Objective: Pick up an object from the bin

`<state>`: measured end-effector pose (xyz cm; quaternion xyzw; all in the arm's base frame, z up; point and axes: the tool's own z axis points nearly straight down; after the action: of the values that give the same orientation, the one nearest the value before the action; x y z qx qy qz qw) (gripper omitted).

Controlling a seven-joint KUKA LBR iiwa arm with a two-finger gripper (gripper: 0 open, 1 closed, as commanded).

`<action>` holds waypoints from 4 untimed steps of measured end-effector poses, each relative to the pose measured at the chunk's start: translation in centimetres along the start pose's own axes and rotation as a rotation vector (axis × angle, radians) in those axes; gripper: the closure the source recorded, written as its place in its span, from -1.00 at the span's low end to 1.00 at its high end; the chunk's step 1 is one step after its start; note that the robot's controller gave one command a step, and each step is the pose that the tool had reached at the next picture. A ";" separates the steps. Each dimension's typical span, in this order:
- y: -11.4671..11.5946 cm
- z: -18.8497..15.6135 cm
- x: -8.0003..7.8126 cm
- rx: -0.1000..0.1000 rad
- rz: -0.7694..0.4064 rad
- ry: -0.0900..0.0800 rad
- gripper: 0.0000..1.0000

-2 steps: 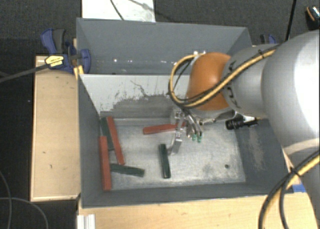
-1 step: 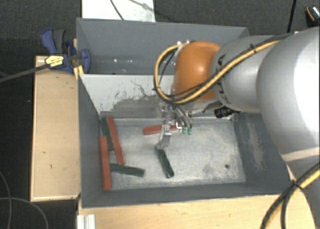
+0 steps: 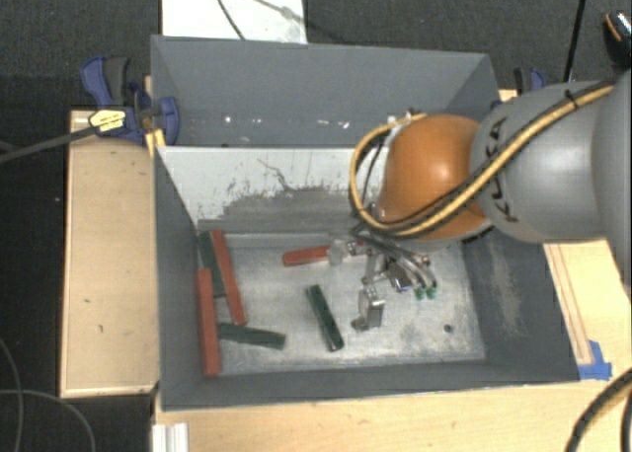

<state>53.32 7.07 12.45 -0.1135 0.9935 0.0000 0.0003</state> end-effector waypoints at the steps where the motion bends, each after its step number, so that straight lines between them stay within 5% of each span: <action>1: 4.5 5.5 0.9 -0.001 -0.505 0.001 -1.00; 2: 3.1 5.4 0.3 0.001 -1.016 -0.005 -1.00; 3: 3.1 5.4 0.3 -0.001 -1.011 -0.004 1.00; 4: 3.2 4.9 0.2 0.000 -1.006 -0.008 1.00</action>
Offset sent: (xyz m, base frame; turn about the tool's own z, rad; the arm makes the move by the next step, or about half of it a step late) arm -0.0187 0.0414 -0.0545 -0.5044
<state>52.38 10.13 7.51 -0.5783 0.8158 0.0003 0.0042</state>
